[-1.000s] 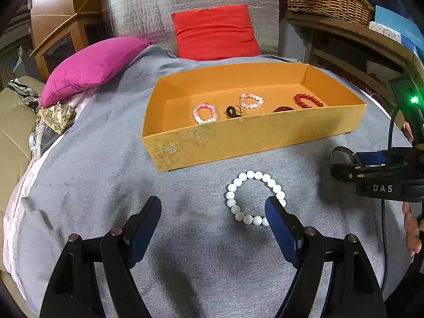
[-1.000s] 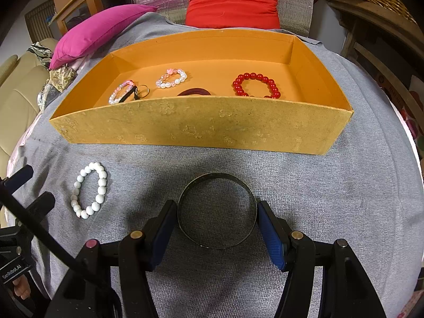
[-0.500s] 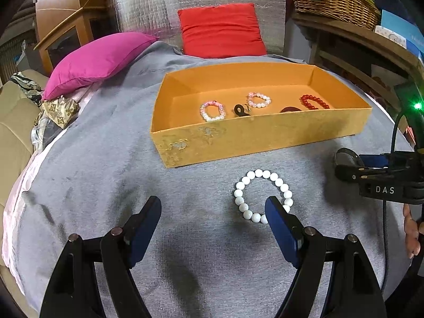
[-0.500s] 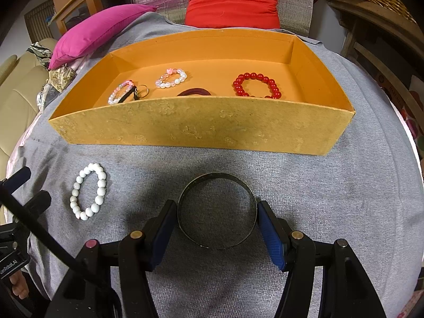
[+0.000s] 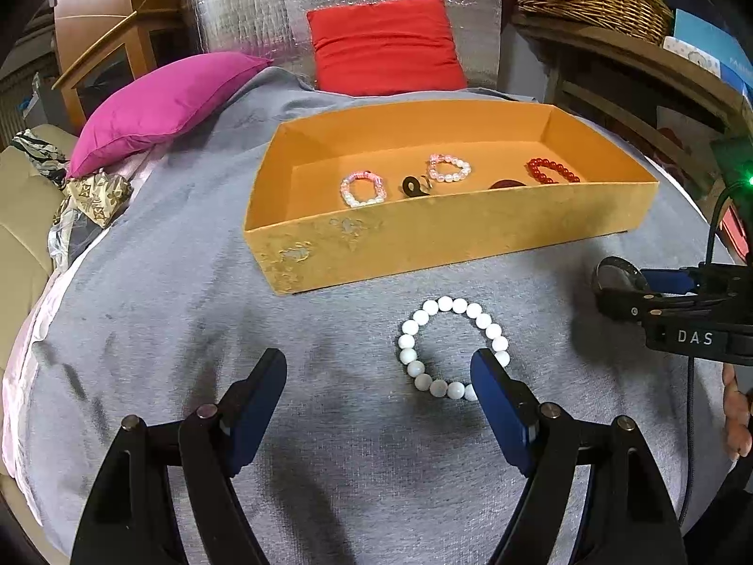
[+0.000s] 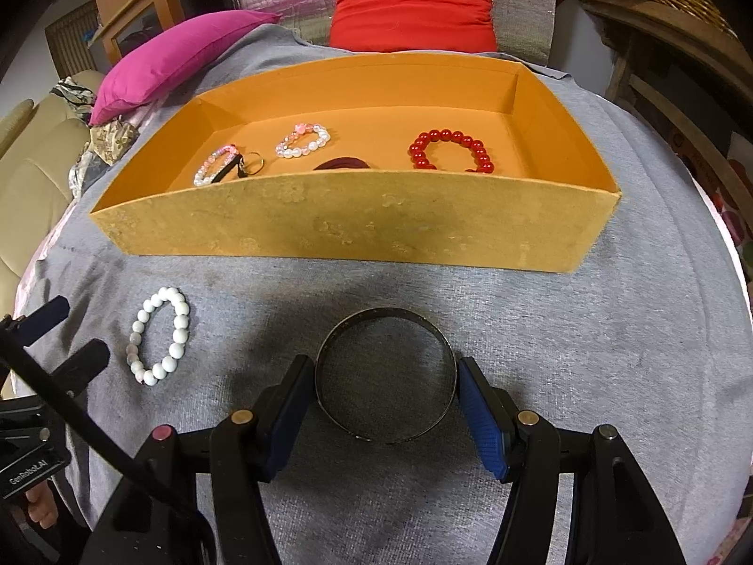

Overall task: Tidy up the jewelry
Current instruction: 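Lower the left tool over the white bead bracelet while the right straddles the silver bangle, then close the left tool on the white bead bracelet while the right grips the silver bangle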

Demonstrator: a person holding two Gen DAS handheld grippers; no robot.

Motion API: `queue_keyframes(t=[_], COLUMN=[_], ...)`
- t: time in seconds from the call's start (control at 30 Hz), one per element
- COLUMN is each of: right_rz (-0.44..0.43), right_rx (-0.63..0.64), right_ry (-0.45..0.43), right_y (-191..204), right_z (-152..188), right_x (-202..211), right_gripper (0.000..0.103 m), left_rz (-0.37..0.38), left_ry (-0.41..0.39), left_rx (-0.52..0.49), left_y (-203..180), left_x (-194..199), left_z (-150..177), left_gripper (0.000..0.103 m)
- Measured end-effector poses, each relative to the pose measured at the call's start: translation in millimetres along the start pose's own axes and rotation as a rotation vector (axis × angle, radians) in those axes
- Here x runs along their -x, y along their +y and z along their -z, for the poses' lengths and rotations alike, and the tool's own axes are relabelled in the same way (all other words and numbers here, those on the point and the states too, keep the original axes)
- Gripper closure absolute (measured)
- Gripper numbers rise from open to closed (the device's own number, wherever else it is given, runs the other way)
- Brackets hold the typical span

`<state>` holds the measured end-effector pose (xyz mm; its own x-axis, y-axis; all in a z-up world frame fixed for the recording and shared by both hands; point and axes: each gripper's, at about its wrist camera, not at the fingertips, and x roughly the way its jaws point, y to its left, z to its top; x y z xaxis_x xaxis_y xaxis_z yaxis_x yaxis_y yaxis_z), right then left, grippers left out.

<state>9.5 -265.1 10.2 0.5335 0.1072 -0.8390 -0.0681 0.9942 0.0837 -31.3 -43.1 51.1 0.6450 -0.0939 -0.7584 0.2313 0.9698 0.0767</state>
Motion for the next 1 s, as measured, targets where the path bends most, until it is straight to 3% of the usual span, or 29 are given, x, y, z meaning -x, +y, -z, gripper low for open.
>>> queue_keyframes(t=[0.3, 0.87, 0.93, 1.0], right_rz=[0.015, -0.005, -0.006, -0.012], right_rx=[-0.020, -0.044, -0.050, -0.048], right_ry=[-0.008, -0.017, -0.020, -0.025], right_y=[-13.6, -16.1, -17.3, -16.3], right_z=[6.6, 6.0, 6.1, 5.7], right_x=[8.3, 17.0, 18.3, 20.3], right_gripper=[0.038, 0.038, 0.038, 0.038], left_rz=[0.029, 0.233, 0.231, 0.202], left_ry=[0.027, 0.099, 0.089, 0.078], left_rx=[-0.002, 0.100, 0.089, 0.063], left_y=[-9.2, -12.3, -13.7, -15.0], left_x=[-10.4, -41.4, -42.8, -42.9], left_z=[-3.1, -1.2, -1.9, -2.1], left_gripper=[0.022, 0.022, 0.036, 0.068])
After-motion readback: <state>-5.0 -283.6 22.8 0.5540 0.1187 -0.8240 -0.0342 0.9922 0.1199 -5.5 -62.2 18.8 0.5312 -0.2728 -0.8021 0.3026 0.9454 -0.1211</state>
